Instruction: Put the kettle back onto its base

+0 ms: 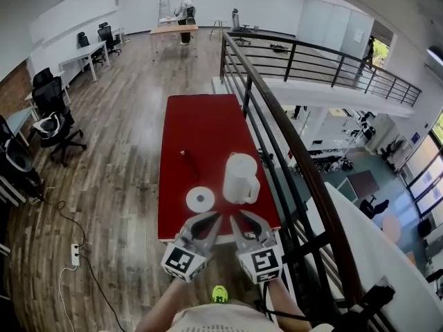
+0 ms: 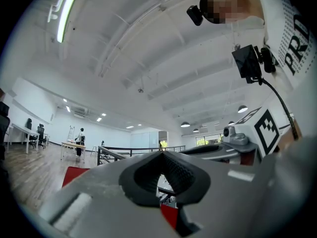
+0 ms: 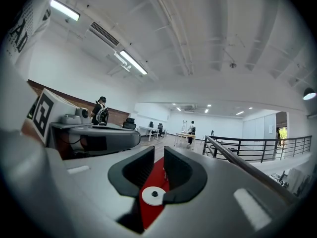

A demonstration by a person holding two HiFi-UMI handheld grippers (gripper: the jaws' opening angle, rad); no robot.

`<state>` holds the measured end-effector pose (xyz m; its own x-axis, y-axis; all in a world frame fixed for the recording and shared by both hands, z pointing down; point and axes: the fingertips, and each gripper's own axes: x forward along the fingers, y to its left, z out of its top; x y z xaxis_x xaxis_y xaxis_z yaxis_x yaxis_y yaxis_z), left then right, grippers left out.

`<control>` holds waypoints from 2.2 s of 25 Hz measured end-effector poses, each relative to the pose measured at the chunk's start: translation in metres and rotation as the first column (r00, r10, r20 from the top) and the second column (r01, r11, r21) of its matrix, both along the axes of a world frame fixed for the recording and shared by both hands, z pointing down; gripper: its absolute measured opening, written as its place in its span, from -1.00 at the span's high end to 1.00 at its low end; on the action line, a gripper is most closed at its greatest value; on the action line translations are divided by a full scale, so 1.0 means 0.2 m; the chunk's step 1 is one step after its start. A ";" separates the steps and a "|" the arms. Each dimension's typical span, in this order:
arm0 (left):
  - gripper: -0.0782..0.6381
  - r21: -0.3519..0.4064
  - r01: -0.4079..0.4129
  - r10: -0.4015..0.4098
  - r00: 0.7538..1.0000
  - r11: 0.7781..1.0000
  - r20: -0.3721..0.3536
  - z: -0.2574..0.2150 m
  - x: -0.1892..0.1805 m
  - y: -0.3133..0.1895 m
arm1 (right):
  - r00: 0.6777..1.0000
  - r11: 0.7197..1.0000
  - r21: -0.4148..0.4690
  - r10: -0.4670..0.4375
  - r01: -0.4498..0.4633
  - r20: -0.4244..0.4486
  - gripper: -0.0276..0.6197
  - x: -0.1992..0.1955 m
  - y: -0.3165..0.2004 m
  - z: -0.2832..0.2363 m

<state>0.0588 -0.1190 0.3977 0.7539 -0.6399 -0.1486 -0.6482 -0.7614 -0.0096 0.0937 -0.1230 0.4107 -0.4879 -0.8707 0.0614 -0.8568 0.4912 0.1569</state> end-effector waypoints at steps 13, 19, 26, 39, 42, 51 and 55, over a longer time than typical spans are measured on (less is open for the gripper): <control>0.80 0.019 0.036 -0.035 0.999 0.999 -0.021 0.11 0.14 -0.23 | 0.999 0.998 -0.046 0.040 -0.040 -0.020 0.57 0.16 -0.25 0.17; 0.80 -0.003 0.016 -0.016 0.999 1.000 -0.029 0.22 0.18 -0.35 | 0.993 0.990 -0.080 0.113 -0.116 -0.033 0.51 0.25 -0.40 0.33; 0.80 -0.022 0.038 -0.038 0.999 0.999 -0.023 0.36 0.18 -0.50 | 0.971 0.965 -0.126 0.219 -0.230 -0.096 0.46 0.42 -0.56 0.56; 0.80 -0.077 0.031 -0.032 0.999 0.997 -0.012 0.56 0.19 -0.64 | 0.937 0.926 -0.163 0.320 -0.340 -0.139 0.34 0.53 -0.74 0.79; 0.80 -0.087 0.038 -0.039 0.999 0.995 -0.012 0.58 0.19 -0.66 | 0.946 0.935 -0.148 0.309 -0.321 -0.099 0.33 0.55 -0.73 0.76; 0.80 -0.098 0.014 -0.013 1.000 0.995 0.007 0.67 0.26 -0.68 | 0.962 0.933 -0.235 0.265 -0.273 -0.069 0.16 0.56 -0.74 0.89; 0.80 -0.106 0.016 -0.017 1.000 0.994 -0.006 0.69 0.28 -0.69 | 0.960 0.930 -0.238 0.266 -0.279 -0.087 0.16 0.58 -0.79 0.95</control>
<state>0.1138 -0.2579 0.5352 0.7423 -0.6648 -0.0840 -0.6605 -0.7470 0.0752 0.2106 -0.2812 0.6014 -0.2247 -0.9242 0.3088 -0.9569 0.2691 0.1091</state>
